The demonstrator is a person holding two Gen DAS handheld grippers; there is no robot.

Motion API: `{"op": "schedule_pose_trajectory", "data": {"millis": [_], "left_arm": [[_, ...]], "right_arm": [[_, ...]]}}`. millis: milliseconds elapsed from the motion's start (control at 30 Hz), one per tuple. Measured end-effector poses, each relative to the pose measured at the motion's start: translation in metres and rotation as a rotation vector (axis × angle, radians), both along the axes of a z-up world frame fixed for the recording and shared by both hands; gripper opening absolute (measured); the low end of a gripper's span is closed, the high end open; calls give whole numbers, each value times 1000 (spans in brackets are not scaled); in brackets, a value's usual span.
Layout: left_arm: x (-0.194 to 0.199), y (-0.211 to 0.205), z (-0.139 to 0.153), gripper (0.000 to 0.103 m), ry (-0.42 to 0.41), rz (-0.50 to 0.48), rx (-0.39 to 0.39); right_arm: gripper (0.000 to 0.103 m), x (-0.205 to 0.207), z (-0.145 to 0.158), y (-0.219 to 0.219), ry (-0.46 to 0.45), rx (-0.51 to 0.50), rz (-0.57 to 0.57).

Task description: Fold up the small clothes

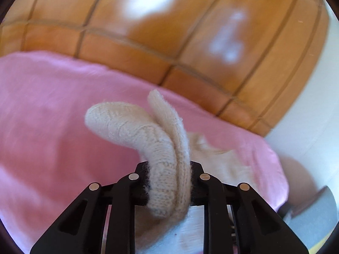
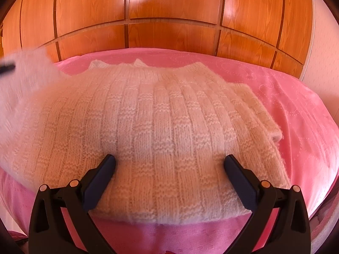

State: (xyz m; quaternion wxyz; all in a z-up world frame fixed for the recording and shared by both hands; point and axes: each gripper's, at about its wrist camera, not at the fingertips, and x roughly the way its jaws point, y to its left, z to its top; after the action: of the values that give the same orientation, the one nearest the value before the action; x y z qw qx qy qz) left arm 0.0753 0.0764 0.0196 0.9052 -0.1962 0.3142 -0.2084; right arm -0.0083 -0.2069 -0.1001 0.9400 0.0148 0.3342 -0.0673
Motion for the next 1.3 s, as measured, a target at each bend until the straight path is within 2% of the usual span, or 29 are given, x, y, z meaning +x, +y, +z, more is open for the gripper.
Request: {"op": "schedule_pose_trajectory", "data": {"millis": [167, 267, 367, 433, 500, 600, 667, 800, 933, 1000, 1067, 1100, 1167, 1200, 1233, 1300], "left_arm": [[2, -48, 35, 20, -55, -140, -29], [7, -75, 42, 20, -56, -194, -23], [12, -98, 43, 20, -48, -234, -18], [15, -114, 42, 20, -38, -261, -18], [17, -129, 39, 19, -28, -284, -14], [24, -156, 29, 19, -13, -310, 15], [29, -170, 22, 19, 4, -319, 29], [40, -211, 4, 19, 42, -343, 69], [39, -249, -6, 19, 56, -398, 87], [35, -269, -11, 19, 44, -422, 124], [31, -292, -21, 20, 33, -437, 206], [31, -301, -26, 25, 37, -450, 238], [30, -314, -37, 32, 87, -528, 236], [29, -315, -38, 49, 106, -557, 215], [24, -310, -36, 71, 100, -573, 175], [13, -295, -26, 84, 49, -566, 98]], "right_arm": [[101, -5, 11, -6, -10, 9, 34], [101, -16, 25, -19, -80, -42, -13], [101, -19, 28, -41, -52, -85, -93], [101, -20, 21, -61, -14, -84, -176], [101, -22, 12, -81, 28, -42, -233], [101, -30, -2, -110, 45, 173, -238], [101, -32, -5, -115, 41, 234, -240], [101, -32, -3, -111, 34, 198, -224], [101, -35, -5, -112, 20, 206, -222], [101, -37, -6, -112, 17, 212, -220], [101, -38, -7, -112, 11, 211, -219], [101, -37, -8, -111, 9, 209, -218], [101, -40, -9, -110, 1, 201, -217], [101, -40, -10, -110, -1, 199, -216], [101, -41, -10, -109, -4, 196, -214], [101, -42, -11, -108, -13, 194, -214]]}}
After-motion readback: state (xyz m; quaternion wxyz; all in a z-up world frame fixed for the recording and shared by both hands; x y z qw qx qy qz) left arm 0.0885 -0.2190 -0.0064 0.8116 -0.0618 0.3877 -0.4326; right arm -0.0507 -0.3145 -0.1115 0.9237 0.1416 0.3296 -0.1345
